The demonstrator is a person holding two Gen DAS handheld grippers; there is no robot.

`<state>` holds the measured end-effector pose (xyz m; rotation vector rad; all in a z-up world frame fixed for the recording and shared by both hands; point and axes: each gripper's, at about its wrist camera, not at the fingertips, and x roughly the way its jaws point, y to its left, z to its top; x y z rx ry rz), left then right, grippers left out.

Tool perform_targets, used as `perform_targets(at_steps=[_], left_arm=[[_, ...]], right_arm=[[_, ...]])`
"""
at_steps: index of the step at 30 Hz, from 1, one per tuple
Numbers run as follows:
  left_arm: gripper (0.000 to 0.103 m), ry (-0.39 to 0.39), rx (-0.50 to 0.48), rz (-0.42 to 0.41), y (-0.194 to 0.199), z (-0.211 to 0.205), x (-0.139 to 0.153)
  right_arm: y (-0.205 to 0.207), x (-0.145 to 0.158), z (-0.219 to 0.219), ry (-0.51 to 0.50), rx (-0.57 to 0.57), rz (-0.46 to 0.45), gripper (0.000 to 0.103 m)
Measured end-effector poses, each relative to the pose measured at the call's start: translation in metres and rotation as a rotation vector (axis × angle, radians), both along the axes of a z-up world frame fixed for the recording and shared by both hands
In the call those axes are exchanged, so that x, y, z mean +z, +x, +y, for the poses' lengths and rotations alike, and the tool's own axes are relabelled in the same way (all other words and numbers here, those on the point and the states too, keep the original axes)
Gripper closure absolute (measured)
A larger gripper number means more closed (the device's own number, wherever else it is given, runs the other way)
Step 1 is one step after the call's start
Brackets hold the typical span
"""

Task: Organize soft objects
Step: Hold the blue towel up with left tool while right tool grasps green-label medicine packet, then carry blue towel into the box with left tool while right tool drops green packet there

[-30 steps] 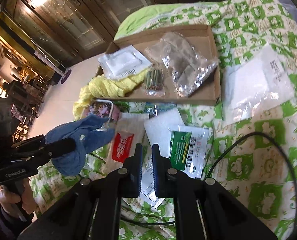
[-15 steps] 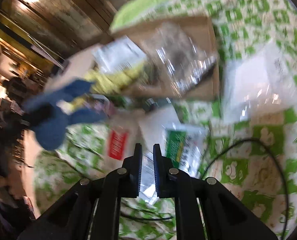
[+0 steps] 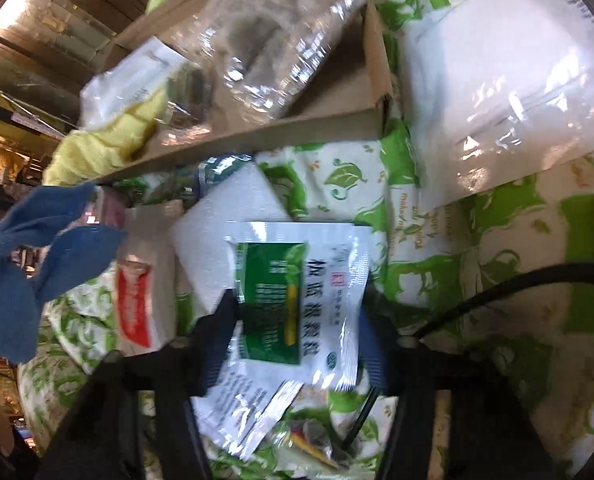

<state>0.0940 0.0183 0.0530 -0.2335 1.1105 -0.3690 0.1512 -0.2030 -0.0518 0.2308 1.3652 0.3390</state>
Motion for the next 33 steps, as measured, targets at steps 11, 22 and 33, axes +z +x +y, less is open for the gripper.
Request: perform_targets(at_steps=[11, 22, 33], left_arm=[[0.065, 0.018, 0.014, -0.026, 0.007, 0.005, 0.015], [0.065, 0.036, -0.001, -0.053, 0.027, -0.007, 0.029], [0.065, 0.037, 0.027, -0.032, 0.043, 0.002, 0.018]], right_arm=[[-0.015, 0.056, 0.006, 0.03, 0.026, -0.122, 0.053], [-0.012, 0.049, 0.003, 0.057, 0.04, -0.128, 0.053], [0.003, 0.055, 0.005, 0.065, 0.064, -0.145, 0.053]])
